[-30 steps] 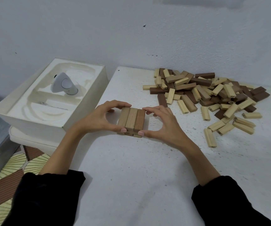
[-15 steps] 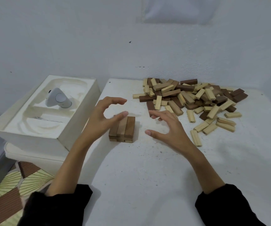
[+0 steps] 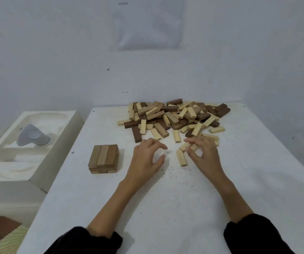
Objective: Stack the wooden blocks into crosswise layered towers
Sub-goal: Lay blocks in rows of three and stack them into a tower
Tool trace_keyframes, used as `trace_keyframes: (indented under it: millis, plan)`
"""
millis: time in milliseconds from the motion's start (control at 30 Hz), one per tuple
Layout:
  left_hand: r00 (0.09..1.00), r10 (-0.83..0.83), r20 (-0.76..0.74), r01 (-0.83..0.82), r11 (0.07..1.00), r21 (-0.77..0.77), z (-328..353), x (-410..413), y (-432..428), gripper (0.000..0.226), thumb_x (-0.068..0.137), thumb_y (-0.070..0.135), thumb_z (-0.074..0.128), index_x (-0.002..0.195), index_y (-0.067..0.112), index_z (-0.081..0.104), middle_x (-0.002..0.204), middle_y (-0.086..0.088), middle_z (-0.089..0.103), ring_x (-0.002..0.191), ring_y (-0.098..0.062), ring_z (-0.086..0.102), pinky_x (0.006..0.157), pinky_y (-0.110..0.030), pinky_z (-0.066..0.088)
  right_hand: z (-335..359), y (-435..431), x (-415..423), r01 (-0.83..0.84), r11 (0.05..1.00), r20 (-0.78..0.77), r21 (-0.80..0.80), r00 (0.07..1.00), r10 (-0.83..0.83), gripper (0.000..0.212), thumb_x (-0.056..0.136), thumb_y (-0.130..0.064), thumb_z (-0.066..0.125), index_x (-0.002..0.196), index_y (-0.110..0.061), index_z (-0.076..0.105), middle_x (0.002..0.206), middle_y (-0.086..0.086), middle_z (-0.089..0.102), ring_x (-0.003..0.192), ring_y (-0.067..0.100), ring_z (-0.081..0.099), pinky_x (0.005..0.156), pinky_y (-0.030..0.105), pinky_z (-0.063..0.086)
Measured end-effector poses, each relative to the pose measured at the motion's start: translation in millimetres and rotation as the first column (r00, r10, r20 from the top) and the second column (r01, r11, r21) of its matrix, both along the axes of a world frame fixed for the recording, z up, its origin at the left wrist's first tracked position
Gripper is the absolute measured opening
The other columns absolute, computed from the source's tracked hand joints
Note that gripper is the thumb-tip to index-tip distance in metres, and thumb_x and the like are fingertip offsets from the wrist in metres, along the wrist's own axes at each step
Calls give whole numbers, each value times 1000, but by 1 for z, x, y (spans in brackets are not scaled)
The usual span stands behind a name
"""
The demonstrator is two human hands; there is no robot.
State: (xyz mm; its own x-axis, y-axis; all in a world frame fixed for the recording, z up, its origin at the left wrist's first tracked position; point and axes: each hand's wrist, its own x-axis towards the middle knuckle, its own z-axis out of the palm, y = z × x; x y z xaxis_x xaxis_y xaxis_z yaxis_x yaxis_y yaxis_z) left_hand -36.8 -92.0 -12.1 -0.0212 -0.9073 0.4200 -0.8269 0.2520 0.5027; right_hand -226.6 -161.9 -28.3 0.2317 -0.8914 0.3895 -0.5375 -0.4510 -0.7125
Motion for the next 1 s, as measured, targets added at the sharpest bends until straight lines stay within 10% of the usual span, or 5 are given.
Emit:
trace_keyframes:
  millis: [300,633,800,1000]
  plan:
    - [957,272,100,-283,950,130,-16,-26,-65,53,89,33,48,141,24,39,147,-3,32,134,-23,25,105,-39,17,-7,-28,-21,242,967,42,-85,970,-239,20,78,-7,69,93,-19,72,92,4,57,91,13,37,67,16,29]
    - [927,364,95,-374,917,141,-27,-26,-79,52,93,36,47,138,13,35,154,-6,20,140,-23,15,113,-45,13,-3,-93,-51,504,863,34,-24,863,-503,23,80,-15,68,103,-17,68,105,11,57,106,32,45,79,34,33]
    - [920,391,10,-390,917,85,-29,-22,-85,23,90,23,48,111,18,45,133,-2,43,128,-22,33,105,-40,21,2,-118,-48,446,891,-48,-88,891,-451,33,79,-38,71,106,-19,67,105,7,59,106,31,47,83,34,30]
    - [918,396,41,-398,915,72,-30,-18,-88,37,94,35,50,125,15,43,128,-2,42,120,-21,35,100,-36,19,3,-123,-29,153,988,-152,31,977,-147,73,69,-78,38,133,-44,44,130,-4,48,124,20,33,101,42,26]
